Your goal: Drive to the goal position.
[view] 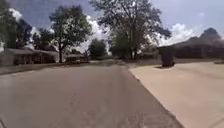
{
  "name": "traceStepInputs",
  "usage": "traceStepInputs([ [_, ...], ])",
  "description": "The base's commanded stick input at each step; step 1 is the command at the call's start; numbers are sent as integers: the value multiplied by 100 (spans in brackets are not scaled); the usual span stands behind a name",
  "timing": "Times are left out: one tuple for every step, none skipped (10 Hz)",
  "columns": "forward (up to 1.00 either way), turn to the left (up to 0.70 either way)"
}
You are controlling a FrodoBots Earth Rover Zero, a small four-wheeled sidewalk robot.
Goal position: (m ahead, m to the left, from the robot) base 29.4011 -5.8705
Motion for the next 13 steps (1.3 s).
traceStepInputs([
  [70, 0],
  [70, 0],
  [70, 0],
  [70, 0],
  [70, 0],
  [70, 0],
  [70, 0],
  [70, 0],
  [70, 0],
  [70, 0],
  [70, 0],
  [70, 0],
  [70, 0],
])
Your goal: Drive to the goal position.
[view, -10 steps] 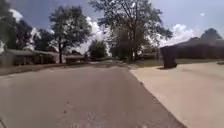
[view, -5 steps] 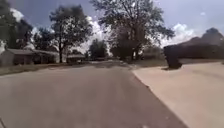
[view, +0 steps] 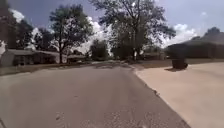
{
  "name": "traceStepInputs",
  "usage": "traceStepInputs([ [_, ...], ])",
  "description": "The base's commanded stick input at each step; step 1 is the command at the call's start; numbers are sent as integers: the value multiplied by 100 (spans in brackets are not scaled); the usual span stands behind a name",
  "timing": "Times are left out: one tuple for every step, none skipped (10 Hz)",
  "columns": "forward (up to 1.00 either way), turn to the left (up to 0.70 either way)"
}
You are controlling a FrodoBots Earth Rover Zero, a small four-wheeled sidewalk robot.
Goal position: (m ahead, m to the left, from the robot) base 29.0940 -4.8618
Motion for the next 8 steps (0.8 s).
traceStepInputs([
  [70, 0],
  [70, 0],
  [70, 0],
  [70, 0],
  [70, 0],
  [70, 0],
  [70, 0],
  [70, 0],
])
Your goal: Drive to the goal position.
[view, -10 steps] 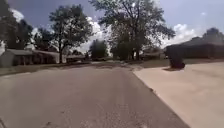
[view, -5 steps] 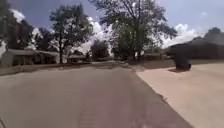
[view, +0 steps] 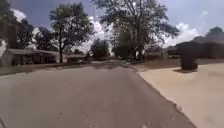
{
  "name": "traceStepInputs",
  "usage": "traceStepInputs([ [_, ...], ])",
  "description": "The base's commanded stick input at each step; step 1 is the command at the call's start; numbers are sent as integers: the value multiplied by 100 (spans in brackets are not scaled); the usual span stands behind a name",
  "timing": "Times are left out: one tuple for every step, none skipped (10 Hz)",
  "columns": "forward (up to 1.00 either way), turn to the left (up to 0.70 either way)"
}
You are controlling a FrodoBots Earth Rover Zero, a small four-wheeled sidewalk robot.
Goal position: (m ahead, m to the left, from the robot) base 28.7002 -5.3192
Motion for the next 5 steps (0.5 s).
traceStepInputs([
  [70, 0],
  [70, 0],
  [70, 0],
  [70, 0],
  [70, 0],
])
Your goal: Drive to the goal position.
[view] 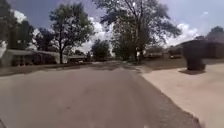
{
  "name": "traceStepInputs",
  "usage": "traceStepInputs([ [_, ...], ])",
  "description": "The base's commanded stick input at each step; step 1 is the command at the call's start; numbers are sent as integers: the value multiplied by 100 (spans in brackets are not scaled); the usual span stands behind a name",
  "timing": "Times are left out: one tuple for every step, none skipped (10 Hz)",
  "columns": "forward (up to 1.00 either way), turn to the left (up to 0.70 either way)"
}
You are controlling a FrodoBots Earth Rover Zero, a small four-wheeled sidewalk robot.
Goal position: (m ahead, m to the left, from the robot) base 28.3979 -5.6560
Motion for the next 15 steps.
traceStepInputs([
  [70, 0],
  [70, 0],
  [70, 0],
  [70, 0],
  [70, 0],
  [70, 0],
  [70, 0],
  [70, 0],
  [70, 0],
  [70, -4],
  [70, -33],
  [70, -35],
  [70, -35],
  [70, -35],
  [70, 0],
])
